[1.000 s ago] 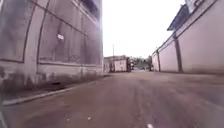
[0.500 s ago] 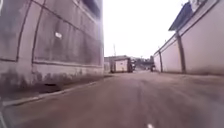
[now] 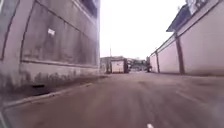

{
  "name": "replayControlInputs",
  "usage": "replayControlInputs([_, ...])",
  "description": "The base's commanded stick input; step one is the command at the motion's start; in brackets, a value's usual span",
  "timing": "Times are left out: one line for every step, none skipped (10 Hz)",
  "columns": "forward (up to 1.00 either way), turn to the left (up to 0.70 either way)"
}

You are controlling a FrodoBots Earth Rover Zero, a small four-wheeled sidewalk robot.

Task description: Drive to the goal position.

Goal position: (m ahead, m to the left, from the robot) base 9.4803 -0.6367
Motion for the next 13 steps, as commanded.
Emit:
replayControlInputs([0.70,-0.20])
replayControlInputs([0.70,-0.04])
replayControlInputs([0.70,-0.10])
replayControlInputs([0.70,-0.24])
replayControlInputs([0.70,-0.28])
replayControlInputs([0.70,-0.26])
replayControlInputs([0.70,-0.11])
replayControlInputs([0.70,0.00])
replayControlInputs([0.70,0.00])
replayControlInputs([0.70,0.00])
replayControlInputs([0.70,0.00])
replayControlInputs([0.70,0.00])
replayControlInputs([0.70,0.00])
